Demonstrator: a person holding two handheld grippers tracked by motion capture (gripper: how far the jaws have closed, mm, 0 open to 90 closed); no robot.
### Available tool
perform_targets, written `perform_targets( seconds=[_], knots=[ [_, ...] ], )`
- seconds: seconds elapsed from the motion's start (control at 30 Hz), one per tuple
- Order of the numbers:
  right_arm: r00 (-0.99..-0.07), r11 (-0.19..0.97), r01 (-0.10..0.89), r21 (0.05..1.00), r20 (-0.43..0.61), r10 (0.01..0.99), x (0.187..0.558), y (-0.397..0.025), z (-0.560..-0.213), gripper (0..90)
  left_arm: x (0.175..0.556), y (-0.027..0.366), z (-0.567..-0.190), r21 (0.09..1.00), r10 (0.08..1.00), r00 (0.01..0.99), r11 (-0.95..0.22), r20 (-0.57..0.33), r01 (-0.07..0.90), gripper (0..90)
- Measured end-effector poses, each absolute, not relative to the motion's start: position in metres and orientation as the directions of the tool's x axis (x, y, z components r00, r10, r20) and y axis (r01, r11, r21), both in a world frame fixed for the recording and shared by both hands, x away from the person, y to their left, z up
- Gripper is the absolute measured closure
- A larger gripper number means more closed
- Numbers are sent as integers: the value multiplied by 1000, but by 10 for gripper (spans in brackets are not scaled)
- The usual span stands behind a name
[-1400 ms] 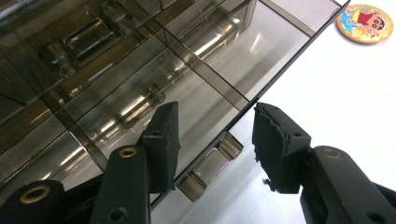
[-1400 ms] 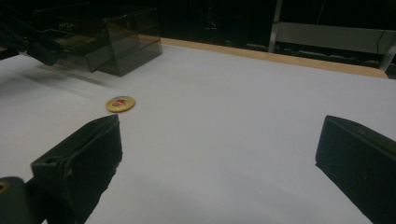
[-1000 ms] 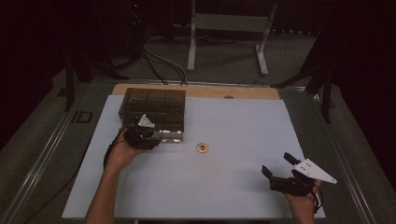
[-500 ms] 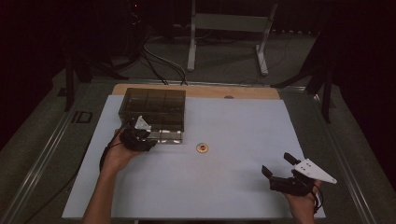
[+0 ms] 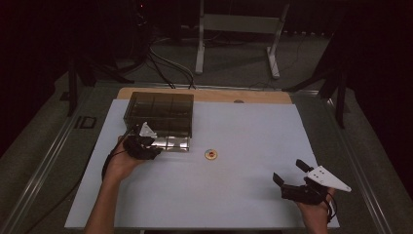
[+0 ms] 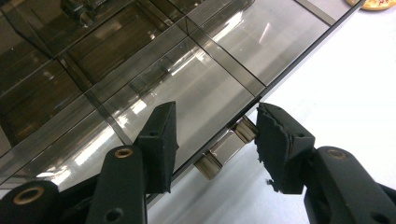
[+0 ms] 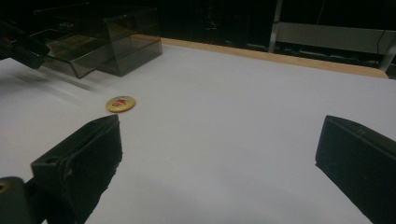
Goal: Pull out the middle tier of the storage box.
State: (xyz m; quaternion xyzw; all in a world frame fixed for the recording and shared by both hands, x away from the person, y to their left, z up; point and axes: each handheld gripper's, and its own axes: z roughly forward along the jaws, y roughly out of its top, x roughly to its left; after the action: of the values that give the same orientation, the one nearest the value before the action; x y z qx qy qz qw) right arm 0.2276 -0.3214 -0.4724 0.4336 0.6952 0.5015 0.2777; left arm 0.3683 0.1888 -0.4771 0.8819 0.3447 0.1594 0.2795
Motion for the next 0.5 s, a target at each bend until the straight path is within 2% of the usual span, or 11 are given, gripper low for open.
perform_targets(
  seconds=[0.5],
  knots=[
    [-470, 121, 323, 939, 49, 881, 228, -321, -472, 4, 367, 189, -477, 623, 703, 709, -582, 63, 522, 509]
  ],
)
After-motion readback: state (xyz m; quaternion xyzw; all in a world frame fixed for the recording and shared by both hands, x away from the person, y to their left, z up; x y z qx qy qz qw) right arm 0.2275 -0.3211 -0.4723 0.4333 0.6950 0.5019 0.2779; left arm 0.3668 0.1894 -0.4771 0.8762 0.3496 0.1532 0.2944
